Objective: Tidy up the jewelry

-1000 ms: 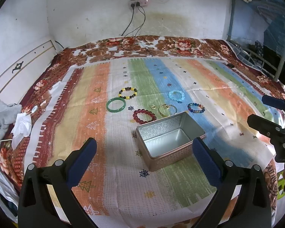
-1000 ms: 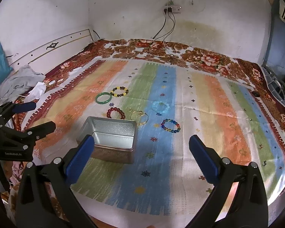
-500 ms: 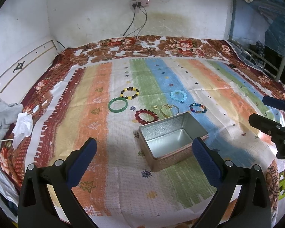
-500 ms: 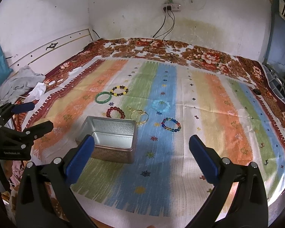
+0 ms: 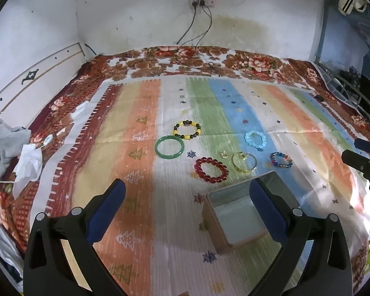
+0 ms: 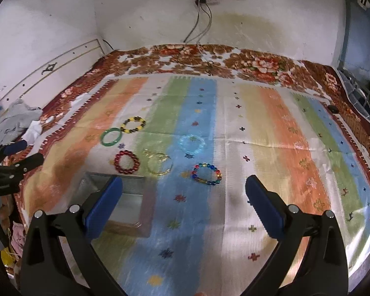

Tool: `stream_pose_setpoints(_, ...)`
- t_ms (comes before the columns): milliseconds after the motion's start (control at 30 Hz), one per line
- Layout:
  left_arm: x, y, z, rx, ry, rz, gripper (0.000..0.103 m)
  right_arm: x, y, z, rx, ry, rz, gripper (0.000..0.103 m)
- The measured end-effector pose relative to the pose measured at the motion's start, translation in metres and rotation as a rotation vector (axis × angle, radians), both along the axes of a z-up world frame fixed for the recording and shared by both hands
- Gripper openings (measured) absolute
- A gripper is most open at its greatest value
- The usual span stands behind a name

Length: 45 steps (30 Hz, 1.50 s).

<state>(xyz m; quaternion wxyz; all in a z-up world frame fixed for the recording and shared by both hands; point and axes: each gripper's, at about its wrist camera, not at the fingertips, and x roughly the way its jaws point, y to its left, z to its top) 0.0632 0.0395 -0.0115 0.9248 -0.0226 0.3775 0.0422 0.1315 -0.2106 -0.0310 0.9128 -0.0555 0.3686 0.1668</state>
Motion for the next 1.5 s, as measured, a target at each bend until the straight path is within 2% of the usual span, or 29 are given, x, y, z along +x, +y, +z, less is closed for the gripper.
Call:
stream_pose_setpoints(100, 0.020, -0.001, -0.007, 0.025, 0.022, -0.008, 0.098, 0.015, -0.001, -0.007, -0.014, 0.011, -0.003, 0.099)
stream_pose_setpoints(333, 0.060, 0.006, -0.021, 0.014, 0.069, -0.016, 0.098, 0.055, 0.002, -0.025, -0.021, 0.064, 0.014, 0.099)
stream_pose_setpoints(467, 0.081, 0.007, -0.020, -0.015, 0.068, -0.019, 0.098, 0.081, 0.010, -0.040, -0.032, 0.107, 0.043, 0.099)
stream_pose_setpoints(700, 0.121, 0.008, -0.032, 0.017, 0.112, -0.037, 0.098, 0.125, 0.020, -0.053, -0.074, 0.137, 0.053, 0.098)
stream_pose_setpoints(967, 0.152, 0.020, -0.045, -0.017, 0.151, -0.084, 0.098, 0.162, 0.025, -0.066, -0.078, 0.174, 0.039, 0.098)
stream_pose_setpoints(1100, 0.174, 0.028, -0.049, -0.033, 0.192, -0.080, 0.098, 0.182, 0.027, -0.080, -0.097, 0.206, 0.041, 0.098)
stream_pose_setpoints(1267, 0.211, 0.036, -0.056, -0.011, 0.257, -0.092, 0.098, 0.211, 0.030, -0.099, -0.103, 0.289, 0.049, 0.098)
stream_pose_setpoints(1400, 0.232, 0.042, -0.065, 0.041, 0.295, -0.089, 0.098, 0.225, 0.034, -0.109, -0.113, 0.319, 0.053, 0.098)
stream_pose_setpoints(1500, 0.247, 0.048, -0.077, 0.029, 0.340, -0.095, 0.098, 0.236, 0.037, -0.120, -0.138, 0.340, 0.063, 0.098)
